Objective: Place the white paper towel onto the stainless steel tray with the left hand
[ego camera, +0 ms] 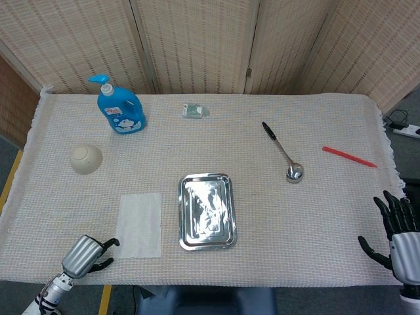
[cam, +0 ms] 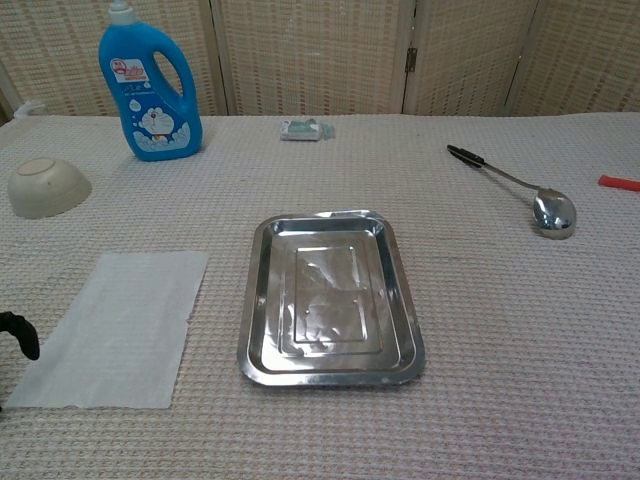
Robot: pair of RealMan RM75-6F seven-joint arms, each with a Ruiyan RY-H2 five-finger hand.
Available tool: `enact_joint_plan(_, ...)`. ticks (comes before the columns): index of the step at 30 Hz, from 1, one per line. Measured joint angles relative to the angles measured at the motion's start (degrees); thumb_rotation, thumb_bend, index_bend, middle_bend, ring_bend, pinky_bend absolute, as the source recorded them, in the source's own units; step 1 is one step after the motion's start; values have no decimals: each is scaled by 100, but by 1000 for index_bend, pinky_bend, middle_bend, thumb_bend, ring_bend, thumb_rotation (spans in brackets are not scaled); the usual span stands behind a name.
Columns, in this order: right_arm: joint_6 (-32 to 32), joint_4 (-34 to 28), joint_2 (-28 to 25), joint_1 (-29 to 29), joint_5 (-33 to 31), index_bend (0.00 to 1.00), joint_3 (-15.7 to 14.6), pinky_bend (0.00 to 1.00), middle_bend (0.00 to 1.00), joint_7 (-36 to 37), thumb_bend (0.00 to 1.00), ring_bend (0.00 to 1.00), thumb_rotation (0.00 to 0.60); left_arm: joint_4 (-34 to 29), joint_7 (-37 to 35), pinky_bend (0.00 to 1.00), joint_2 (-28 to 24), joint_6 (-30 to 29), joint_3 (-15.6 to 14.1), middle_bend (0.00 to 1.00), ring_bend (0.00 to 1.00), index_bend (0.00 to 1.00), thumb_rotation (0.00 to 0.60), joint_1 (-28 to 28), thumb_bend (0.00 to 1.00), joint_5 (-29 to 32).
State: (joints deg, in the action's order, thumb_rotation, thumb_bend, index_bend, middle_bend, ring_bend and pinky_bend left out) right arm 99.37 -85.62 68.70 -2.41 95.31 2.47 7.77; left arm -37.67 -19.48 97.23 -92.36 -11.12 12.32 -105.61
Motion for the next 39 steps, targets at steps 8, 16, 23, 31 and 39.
enact_joint_plan(8,51,-42,-47,-19,70,0,-33,0,0,69,315,0,600,44,33,1000,111,-92,-50,1000,1000,449,600,-88,269,20)
enact_joint_plan(16,131,-66,-72,-51,134,0,-50,0,0,90,315,0,600,165,-8,1000,235,-35,-73,1000,1000,457,600,-70,270,35)
enact_joint_plan(23,77,-72,-82,-37,102,0,-48,0,0,94,315,0,600,361,-75,1000,371,-3,-70,1000,1000,471,600,-2,274,36)
enact_joint_plan(31,45,-72,-92,-28,67,0,-35,0,0,102,315,0,600,666,-191,1000,583,2,-40,1000,1000,494,600,83,326,56)
enact_joint_plan(39,-26,-77,-111,-13,36,0,-43,0,0,112,315,0,600,1072,-371,1000,868,-199,30,1000,1000,557,600,127,434,95)
